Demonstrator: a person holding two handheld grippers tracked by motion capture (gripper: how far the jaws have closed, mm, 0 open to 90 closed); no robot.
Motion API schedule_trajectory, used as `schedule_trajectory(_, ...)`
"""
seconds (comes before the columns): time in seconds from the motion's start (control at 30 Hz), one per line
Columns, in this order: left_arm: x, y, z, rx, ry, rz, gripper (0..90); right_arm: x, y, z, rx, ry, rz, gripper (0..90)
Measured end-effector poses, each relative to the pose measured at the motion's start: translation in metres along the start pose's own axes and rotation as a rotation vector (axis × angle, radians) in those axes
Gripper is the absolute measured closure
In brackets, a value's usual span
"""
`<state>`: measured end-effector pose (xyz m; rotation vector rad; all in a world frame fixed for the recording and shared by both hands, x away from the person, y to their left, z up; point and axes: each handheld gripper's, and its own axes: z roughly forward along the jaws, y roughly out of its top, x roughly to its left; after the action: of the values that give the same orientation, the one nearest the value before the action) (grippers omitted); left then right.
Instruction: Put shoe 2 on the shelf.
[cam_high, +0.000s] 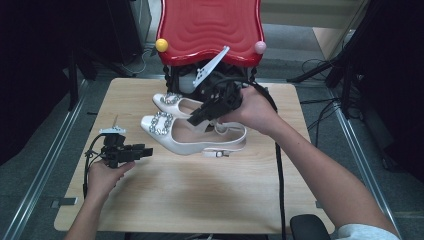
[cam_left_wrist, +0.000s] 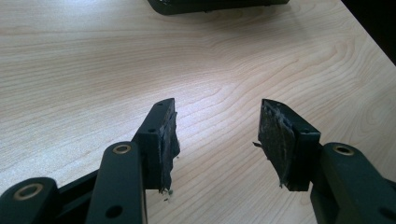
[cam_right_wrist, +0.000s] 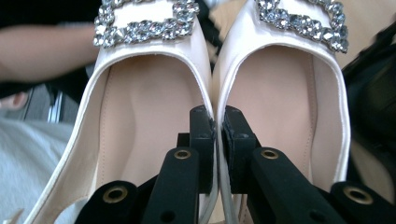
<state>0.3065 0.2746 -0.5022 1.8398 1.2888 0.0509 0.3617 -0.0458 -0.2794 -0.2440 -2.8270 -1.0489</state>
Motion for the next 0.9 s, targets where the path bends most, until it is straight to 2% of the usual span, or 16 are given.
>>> schedule_trajectory(0.1, -0.001, 0.0, 0.001, 0.003, -0.001, -0.009, 47.0, 0.001, 0.009, -0.019, -0.081, -0.024, 0.026, 85.7)
schedule_trajectory(0.23, -0.001, 0.001, 0.002, 0.008, 0.0, 0.001, 47.1, 0.0, 0.02, -0.041, -0.17, -0.039, 0.062, 85.8)
schedule_trajectory(0.27, -0.001, 0.001, 0.002, 0.011, -0.003, 0.003, 47.1, -0.002, 0.025, -0.049, -0.209, -0.044, 0.091, 85.8)
schedule_trajectory(0.37, -0.002, 0.002, 0.004, 0.016, -0.003, 0.008, 47.2, -0.006, 0.033, -0.064, -0.275, -0.071, 0.131, 85.8)
schedule_trajectory(0.5, -0.004, 0.003, 0.008, 0.023, -0.004, 0.018, 47.2, -0.018, 0.041, -0.082, -0.378, -0.099, 0.221, 85.8)
schedule_trajectory(0.7, -0.006, 0.006, 0.011, 0.02, 0.001, 0.039, 47.1, -0.039, 0.051, -0.103, -0.484, -0.181, 0.341, 85.8)
schedule_trajectory(0.77, -0.007, 0.007, 0.013, 0.026, 0.002, 0.043, 47.1, -0.046, 0.052, -0.108, -0.518, -0.185, 0.388, 85.7)
schedule_trajectory(0.83, -0.008, 0.008, 0.014, 0.027, 0.0, 0.048, 47.1, -0.052, 0.053, -0.112, -0.561, -0.228, 0.421, 85.8)
schedule_trajectory(0.87, -0.007, 0.008, 0.014, 0.031, 0.0, 0.053, 47.1, -0.054, 0.055, -0.115, -0.586, -0.27, 0.43, 85.8)
schedule_trajectory(0.9, -0.008, 0.008, 0.015, 0.03, -0.001, 0.049, 47.2, -0.058, 0.055, -0.118, -0.607, -0.285, 0.455, 85.8)
